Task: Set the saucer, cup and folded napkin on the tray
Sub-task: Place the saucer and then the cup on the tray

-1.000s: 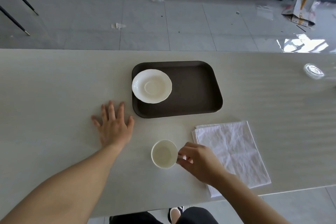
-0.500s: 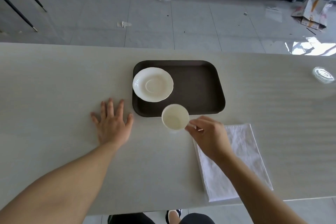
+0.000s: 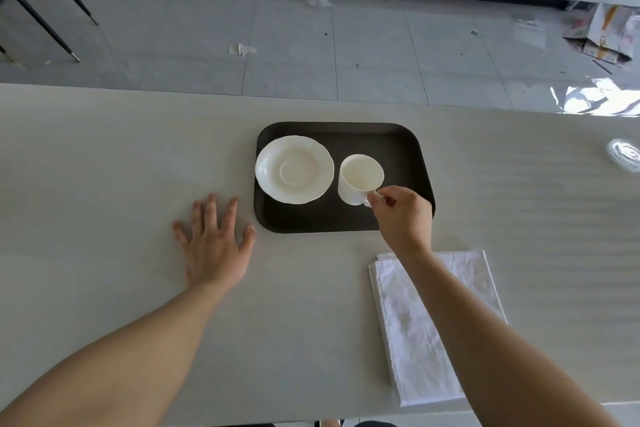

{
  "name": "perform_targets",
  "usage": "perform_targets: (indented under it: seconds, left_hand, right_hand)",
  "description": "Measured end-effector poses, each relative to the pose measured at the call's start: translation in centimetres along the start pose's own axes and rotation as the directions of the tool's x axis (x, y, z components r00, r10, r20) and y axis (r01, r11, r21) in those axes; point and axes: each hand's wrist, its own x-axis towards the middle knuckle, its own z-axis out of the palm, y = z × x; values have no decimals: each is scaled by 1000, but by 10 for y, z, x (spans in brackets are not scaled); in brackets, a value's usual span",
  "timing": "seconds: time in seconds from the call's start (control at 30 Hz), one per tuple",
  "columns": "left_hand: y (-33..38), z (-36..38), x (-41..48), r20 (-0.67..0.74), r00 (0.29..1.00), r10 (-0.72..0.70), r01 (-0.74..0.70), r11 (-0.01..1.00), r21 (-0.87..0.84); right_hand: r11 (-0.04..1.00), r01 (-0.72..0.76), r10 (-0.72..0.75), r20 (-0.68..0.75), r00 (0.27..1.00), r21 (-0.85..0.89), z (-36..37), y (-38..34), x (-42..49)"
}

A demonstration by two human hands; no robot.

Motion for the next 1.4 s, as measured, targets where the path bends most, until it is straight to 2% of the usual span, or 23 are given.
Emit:
perform_targets:
  seconds: [0.43, 0.67, 0.93, 1.13, 1.27, 1.33, 1.4]
  left_hand:
    - [1, -3, 0, 9, 1000, -3, 3, 1000, -10]
    - [0, 0, 0, 4, 1000, -3, 3, 1000, -5]
    - [0, 1, 2, 0, 1000, 0, 0, 1000, -5]
    - [1, -3, 1, 70, 998, 11, -11, 1000, -10]
    - [15, -19, -8, 153, 987, -38, 55, 993, -108]
    - [31, -27, -33, 108, 994, 24, -8, 989, -150]
    - [51, -32, -67, 41, 988, 147, -138, 975, -177]
  right_hand:
    - [999, -38, 37, -48, 998, -18, 22, -5, -1]
    - [994, -103, 105, -40, 994, 40, 28, -3, -5]
    - [994, -106, 107, -30, 994, 41, 21, 3, -14]
    - [994, -114, 114, -1, 994, 6, 7, 10, -26]
    - [994, -112, 112, 31, 993, -17, -11, 23, -41]
    - [994, -105, 107, 57, 993, -40, -23, 34, -53]
    - [994, -103, 105, 73, 992, -38, -35, 48, -66]
